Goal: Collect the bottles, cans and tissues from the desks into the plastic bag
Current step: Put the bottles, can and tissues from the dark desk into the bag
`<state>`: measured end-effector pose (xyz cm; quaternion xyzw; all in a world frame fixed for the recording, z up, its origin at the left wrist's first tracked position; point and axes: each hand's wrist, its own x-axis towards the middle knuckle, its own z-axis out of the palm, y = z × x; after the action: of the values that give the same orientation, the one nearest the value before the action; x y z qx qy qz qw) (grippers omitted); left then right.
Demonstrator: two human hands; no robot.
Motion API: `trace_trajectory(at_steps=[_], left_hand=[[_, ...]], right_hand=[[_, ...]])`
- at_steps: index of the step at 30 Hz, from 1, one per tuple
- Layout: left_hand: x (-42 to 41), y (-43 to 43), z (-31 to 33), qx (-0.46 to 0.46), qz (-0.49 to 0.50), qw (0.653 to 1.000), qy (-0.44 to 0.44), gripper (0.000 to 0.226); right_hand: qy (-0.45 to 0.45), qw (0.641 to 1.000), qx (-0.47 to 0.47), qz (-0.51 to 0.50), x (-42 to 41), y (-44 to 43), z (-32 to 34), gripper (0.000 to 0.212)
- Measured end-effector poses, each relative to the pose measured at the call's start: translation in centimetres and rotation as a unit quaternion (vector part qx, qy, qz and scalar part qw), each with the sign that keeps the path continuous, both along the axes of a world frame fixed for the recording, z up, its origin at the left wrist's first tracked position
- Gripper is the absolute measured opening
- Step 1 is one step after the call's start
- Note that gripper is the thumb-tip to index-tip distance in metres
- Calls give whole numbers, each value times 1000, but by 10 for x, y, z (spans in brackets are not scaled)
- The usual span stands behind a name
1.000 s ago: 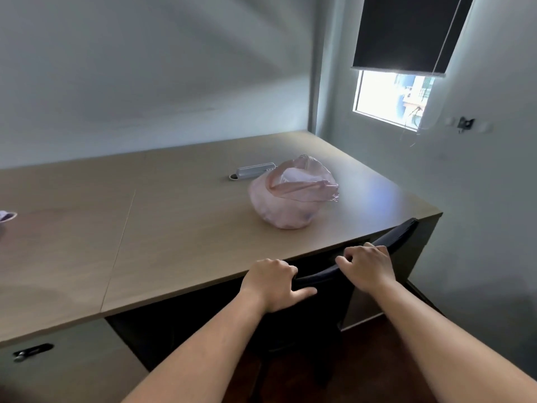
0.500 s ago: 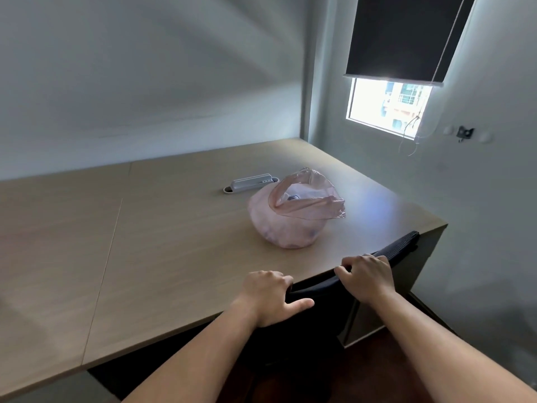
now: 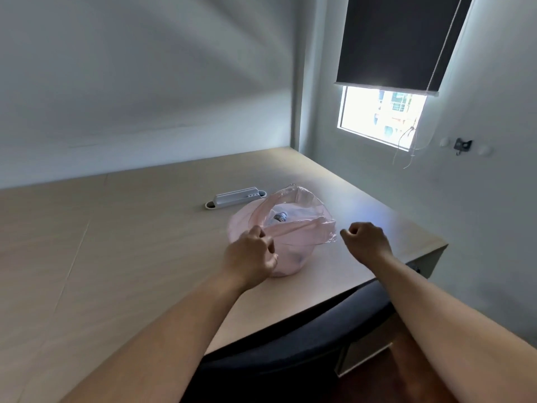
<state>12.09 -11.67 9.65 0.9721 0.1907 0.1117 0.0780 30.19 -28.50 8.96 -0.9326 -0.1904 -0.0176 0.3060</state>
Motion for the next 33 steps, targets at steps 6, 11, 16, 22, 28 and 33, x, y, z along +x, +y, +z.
trace_trajectory(at_steps=[6,11,16,22,28,33], left_hand=[[95,24,6,81,72,994,-10,34],[148,49,-8,73,134,981,122,48],[170,63,-25,80,175,967,169,44],[180,74,-22,90,206,964,144,42],[181,96,-5,13,228,971,70,63],[180,118,21,-26,225,973,31,83]], right_hand=[[110,994,-13,9,110,37,-22,23],[203,964,-146,90,159,77,-49,60],[285,937,-171,109,182,109,-77,79],[293,949,-98,62,188,131,-84,68],[208,970,-26,122,191,126,-65,39],[164,982,-13,97,199,106,-27,29]])
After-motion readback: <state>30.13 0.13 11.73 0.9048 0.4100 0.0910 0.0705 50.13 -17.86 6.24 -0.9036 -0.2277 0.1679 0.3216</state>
